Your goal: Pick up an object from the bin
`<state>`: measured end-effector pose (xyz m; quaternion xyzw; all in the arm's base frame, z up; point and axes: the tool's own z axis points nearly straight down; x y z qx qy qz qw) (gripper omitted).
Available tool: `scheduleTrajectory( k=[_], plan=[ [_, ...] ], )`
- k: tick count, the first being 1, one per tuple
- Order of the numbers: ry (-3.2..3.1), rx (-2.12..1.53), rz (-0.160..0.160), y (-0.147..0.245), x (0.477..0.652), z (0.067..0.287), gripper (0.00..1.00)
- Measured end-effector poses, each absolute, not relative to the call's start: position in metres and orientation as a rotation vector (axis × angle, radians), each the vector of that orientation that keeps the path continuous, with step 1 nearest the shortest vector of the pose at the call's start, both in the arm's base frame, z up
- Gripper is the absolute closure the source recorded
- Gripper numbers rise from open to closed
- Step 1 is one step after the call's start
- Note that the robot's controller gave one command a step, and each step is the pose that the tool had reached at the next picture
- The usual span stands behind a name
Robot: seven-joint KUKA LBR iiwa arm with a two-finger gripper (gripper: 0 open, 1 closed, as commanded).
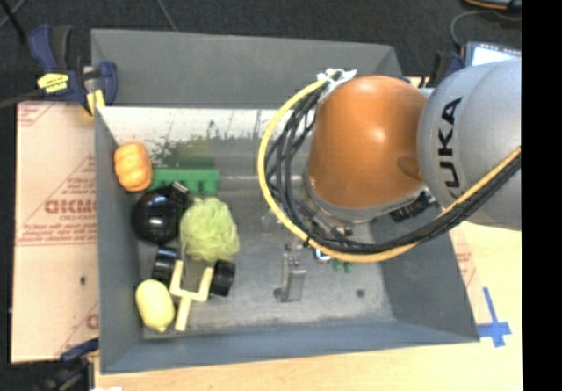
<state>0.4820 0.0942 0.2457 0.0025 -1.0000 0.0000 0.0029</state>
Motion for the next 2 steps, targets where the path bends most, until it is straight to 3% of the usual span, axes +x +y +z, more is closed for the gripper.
scheduleTrajectory(
  k=[1,2],
  plan=[
    [-3.145,0.001,-0.002,0.094,0.484,0.25,0.0],
    [-3.142,-0.164,-0.003,0.105,0.506,0.201,0.0]
  ],
)
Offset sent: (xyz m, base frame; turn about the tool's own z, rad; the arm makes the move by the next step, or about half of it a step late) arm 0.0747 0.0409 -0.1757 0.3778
